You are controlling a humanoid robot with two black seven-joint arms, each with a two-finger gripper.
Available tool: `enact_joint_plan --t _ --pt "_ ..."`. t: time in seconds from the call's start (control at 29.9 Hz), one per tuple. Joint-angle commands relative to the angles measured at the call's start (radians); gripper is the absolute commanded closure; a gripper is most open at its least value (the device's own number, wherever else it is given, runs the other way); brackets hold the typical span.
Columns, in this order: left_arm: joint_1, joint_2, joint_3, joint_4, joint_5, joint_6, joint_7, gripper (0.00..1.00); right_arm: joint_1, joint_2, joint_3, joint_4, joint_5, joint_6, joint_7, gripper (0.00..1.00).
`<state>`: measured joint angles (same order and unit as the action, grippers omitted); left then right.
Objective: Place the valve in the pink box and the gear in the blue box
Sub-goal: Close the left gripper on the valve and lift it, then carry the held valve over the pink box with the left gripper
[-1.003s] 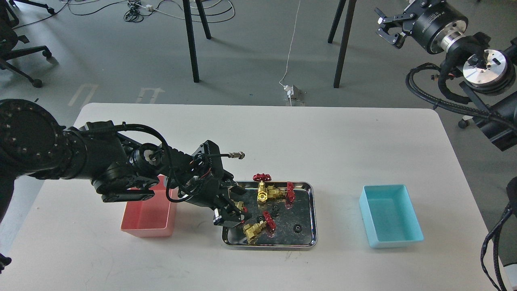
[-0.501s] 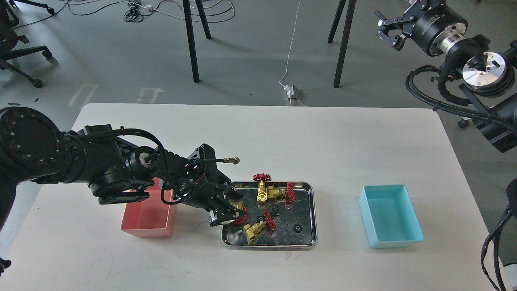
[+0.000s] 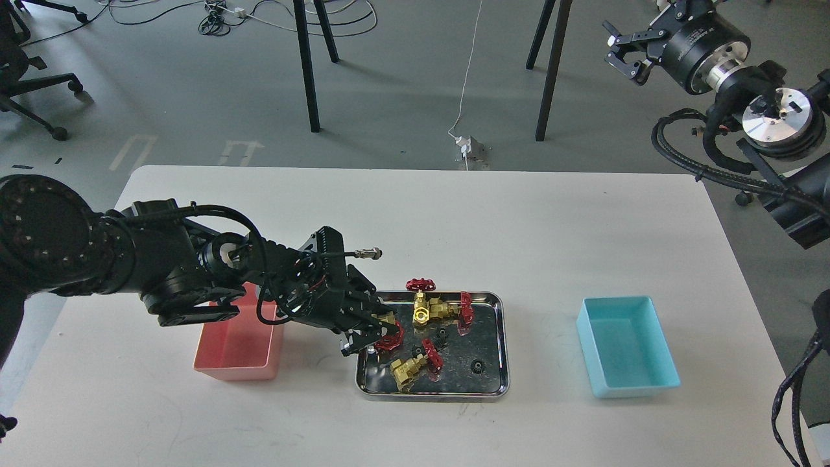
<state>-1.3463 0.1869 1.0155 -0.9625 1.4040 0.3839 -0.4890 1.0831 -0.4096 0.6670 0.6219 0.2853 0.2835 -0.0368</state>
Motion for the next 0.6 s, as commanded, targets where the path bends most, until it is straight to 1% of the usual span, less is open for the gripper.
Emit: enact_joint_plan --t 0.0,0.1,0.17,0.27,0.4,0.47,0.57 --pt "-0.039 0.045 -0.002 -0.002 -0.005 0.006 0.000 0.94 0.012 0.000 0.003 0.018 0.000 -0.004 0.000 0.00" --pt "-0.073 0.101 -0.027 -0.016 -0.005 0.004 0.000 0.94 0.059 0.003 0.003 0.045 0.000 -0.036 0.000 0.00" --pt "-0.086 0.147 -0.054 -0.041 -0.003 0.001 0.000 0.94 0.109 0.012 -0.001 0.053 -0.002 -0.085 0.000 0.00" --pt "-0.143 0.241 -0.058 -0.146 -0.003 0.000 0.000 0.94 0.194 0.014 -0.012 0.053 -0.005 -0.164 0.000 0.00" --pt "-0.256 0.406 -0.040 -0.335 0.007 0.000 0.000 0.93 0.265 0.014 -0.072 0.044 -0.047 -0.184 0.005 0.00" --pt "-0.284 0.500 -0.031 -0.381 0.056 -0.005 0.000 0.93 0.264 0.015 -0.081 0.048 -0.077 -0.188 0.005 0.00" --pt "-0.284 0.601 -0.028 -0.394 0.174 -0.023 0.000 0.93 0.244 0.009 -0.081 0.052 -0.077 -0.188 0.006 0.00"
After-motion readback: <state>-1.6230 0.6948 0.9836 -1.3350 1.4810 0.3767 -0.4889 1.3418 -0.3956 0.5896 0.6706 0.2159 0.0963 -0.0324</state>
